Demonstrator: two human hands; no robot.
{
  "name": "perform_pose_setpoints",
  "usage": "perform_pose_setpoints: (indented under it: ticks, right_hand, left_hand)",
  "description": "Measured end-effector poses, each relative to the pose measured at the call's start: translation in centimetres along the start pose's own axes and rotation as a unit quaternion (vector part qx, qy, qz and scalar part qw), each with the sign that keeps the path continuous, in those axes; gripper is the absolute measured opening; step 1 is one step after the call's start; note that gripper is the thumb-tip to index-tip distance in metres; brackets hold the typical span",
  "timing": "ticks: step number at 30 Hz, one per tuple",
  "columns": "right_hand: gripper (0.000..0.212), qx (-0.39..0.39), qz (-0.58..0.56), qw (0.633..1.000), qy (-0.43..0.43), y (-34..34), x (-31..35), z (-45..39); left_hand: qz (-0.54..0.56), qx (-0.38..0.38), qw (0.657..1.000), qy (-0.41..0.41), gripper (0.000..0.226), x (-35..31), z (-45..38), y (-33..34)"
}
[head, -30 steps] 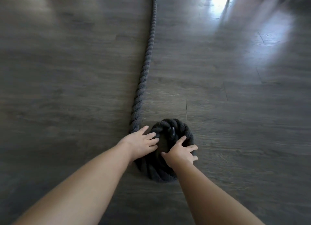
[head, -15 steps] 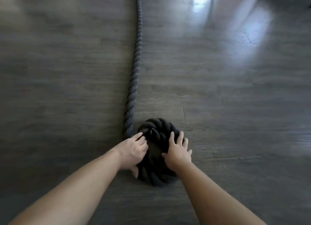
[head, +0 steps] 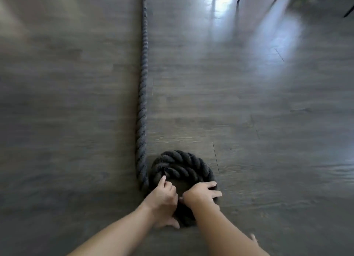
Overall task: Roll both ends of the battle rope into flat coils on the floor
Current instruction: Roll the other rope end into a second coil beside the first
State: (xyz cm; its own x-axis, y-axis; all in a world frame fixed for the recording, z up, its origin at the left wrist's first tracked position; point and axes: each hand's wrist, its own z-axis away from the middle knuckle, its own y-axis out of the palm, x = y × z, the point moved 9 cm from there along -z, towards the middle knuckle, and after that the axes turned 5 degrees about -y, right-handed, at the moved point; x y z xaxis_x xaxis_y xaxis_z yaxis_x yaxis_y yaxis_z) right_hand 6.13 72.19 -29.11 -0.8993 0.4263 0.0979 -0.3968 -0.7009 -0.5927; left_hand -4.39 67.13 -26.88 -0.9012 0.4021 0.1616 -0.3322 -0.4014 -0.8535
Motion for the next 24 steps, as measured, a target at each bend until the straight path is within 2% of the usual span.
perform_pose_setpoints:
  ticks: [1,3,5,7,10,18,21,24]
  right_hand:
    - [0.127,-0.003,0.011,1.000,0.002,0.1,0.2,0.0]
    - [0.126,-0.012,0.037,0.999,-0.014,0.0,0.6,0.0]
    - [0.132,-0.013,0.061,0.998,-0.025,-0.2,0.5,0.0]
    - [0.135,-0.006,0.070,0.997,-0.028,-0.2,0.5,-0.1]
    - [0.137,-0.001,0.093,0.995,-0.043,-0.1,0.8,-0.4]
    - [0.129,-0.014,0.157,0.981,-0.112,-2.0,2.6,-1.1]
    - [0.129,-0.015,0.185,0.972,-0.145,-3.0,3.8,-1.7]
    - [0.128,-0.022,0.200,0.964,-0.176,-4.0,5.4,-2.6]
  left_hand:
    - [-0.024,-0.024,0.998,0.047,0.090,0.5,-0.1,0.1]
    - [-0.068,-0.017,0.989,0.129,0.084,2.1,-0.4,1.3]
    - [-0.088,-0.003,0.984,0.157,0.098,4.6,-1.0,0.9]
    - [-0.086,0.047,0.985,0.143,0.124,7.2,-1.7,1.1]
    - [-0.080,0.086,0.982,0.145,0.142,8.7,-2.5,1.5]
    - [-0.013,0.047,0.992,0.116,0.128,9.9,-2.3,3.4]
    - [0.006,0.004,0.997,0.072,0.126,10.3,-2.1,3.7]
    - [0.041,0.053,0.998,0.015,0.122,10.3,-2.1,4.7]
